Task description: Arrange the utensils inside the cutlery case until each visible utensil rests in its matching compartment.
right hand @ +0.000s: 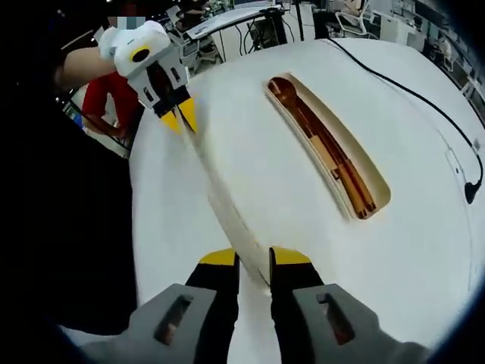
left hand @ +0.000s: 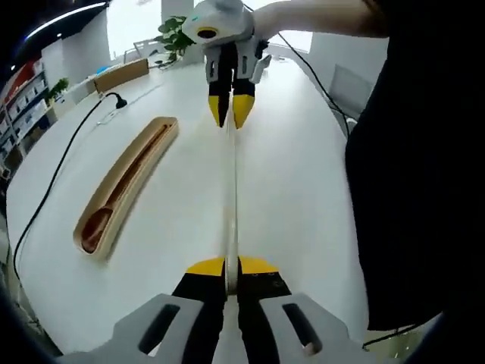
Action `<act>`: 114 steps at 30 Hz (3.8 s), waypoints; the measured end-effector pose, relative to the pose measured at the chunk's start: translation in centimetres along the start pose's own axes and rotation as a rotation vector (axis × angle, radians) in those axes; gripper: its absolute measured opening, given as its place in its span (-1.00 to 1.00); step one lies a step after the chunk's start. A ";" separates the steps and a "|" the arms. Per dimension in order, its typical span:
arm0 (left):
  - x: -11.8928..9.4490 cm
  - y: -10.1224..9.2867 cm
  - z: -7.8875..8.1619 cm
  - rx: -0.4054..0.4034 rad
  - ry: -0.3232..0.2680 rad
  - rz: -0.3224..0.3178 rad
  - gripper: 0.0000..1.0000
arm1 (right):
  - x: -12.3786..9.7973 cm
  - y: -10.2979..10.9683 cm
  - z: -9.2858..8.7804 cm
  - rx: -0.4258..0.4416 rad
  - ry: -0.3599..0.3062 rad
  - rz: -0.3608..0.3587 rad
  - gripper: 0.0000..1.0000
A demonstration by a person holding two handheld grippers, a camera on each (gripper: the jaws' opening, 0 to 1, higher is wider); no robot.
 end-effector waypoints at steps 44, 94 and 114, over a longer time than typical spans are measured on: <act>-3.9 -0.1 4.7 -1.236 -0.596 -0.624 -0.90 | -2.0 3.3 2.0 -0.532 0.134 -0.234 -0.12; -2.9 13.7 2.5 -0.937 -0.588 0.409 -0.42 | 2.2 -7.2 9.1 -0.419 0.196 -0.146 -0.20; -0.4 14.1 0.1 -0.864 -0.512 0.473 -0.20 | 4.2 -8.4 8.5 -0.417 0.242 -0.117 -0.20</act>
Point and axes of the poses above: the point that each gripper's makers call its tool centre point, and the gripper's own axes: x roughly forward along the fingers, y roughly to its left, z roughly out of its top, the point moved 6 cm from there along -x, roughly backward along the fingers
